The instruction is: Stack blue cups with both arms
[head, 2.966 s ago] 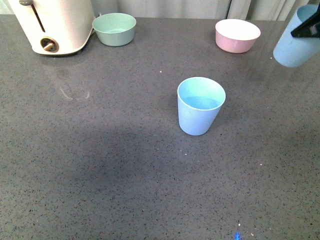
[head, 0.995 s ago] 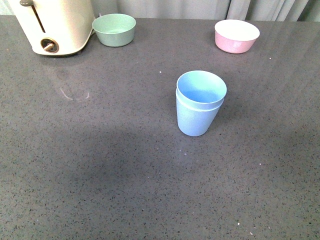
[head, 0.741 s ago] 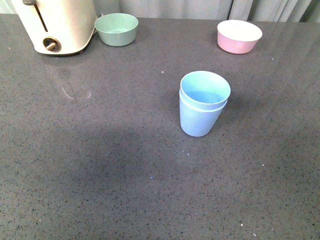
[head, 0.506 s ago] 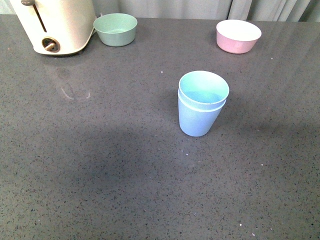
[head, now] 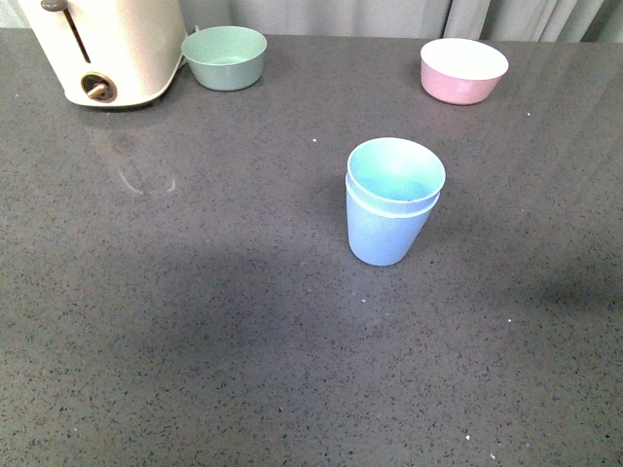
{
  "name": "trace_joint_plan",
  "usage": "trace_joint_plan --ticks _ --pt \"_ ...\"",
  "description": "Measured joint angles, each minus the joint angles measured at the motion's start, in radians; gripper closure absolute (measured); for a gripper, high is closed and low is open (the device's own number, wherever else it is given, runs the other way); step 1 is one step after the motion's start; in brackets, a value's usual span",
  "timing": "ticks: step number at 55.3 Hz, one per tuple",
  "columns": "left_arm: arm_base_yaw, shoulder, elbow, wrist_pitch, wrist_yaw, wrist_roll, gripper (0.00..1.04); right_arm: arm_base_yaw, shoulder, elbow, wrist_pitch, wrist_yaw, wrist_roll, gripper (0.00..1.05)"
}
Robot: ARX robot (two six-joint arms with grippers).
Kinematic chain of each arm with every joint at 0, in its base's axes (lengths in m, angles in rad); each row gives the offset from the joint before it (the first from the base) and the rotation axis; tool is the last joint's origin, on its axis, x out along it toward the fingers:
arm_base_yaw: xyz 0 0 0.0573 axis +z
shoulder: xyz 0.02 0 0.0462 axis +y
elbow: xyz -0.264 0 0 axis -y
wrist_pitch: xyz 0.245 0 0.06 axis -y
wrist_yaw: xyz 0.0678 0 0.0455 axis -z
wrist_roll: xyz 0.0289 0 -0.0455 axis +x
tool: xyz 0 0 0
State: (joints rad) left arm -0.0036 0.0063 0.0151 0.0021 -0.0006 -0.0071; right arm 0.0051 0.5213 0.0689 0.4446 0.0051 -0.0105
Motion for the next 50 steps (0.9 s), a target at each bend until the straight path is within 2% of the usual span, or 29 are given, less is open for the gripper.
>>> trace_joint_plan --ticks 50 --pt "0.0 0.0 0.0 0.0 0.0 0.0 0.09 -0.002 -0.336 -0.046 -0.259 -0.006 0.0 1.03"
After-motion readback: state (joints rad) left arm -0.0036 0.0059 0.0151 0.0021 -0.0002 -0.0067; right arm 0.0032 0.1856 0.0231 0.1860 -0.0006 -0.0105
